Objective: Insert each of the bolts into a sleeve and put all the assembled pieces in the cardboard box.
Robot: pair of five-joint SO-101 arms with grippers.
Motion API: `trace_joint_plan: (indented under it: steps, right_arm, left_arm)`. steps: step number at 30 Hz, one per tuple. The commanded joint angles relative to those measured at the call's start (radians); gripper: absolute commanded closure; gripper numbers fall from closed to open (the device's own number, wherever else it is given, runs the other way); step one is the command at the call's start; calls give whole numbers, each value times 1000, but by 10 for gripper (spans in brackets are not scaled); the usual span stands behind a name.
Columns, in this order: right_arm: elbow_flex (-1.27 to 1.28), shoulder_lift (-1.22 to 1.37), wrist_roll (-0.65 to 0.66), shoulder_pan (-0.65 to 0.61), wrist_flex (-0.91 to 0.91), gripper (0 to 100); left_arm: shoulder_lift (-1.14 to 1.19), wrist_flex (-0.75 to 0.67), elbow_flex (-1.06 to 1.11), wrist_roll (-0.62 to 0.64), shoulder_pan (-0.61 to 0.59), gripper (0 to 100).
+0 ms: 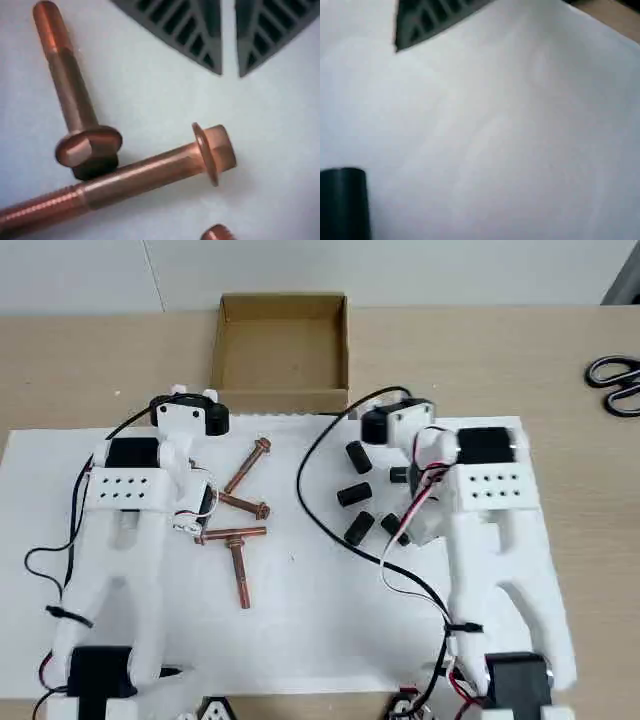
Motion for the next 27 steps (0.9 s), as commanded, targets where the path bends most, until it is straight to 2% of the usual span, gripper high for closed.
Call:
trace_joint_plan:
  steps: [1, 4, 9, 14, 19, 27]
  right_arm:
    - [-34, 16, 31, -39, -54, 787]
    - [-17, 58, 38, -50, -105, 789]
    - [11, 136, 54, -65, -177, 789]
    - [14, 202, 80, -71, -245, 789]
    - [14, 271, 101, -71, -277, 790]
    - [14, 337, 101, -74, -321, 790]
  left_arm:
    - [-2, -25, -4, -5, -5, 945]
    - [-3, -25, -4, -5, -6, 905]
    - [-3, -25, -4, -5, -12, 903]
    - [3, -46, -2, -11, -109, 901]
    - [5, -40, -2, -72, -173, 901]
    - [5, -41, -1, -75, -186, 901]
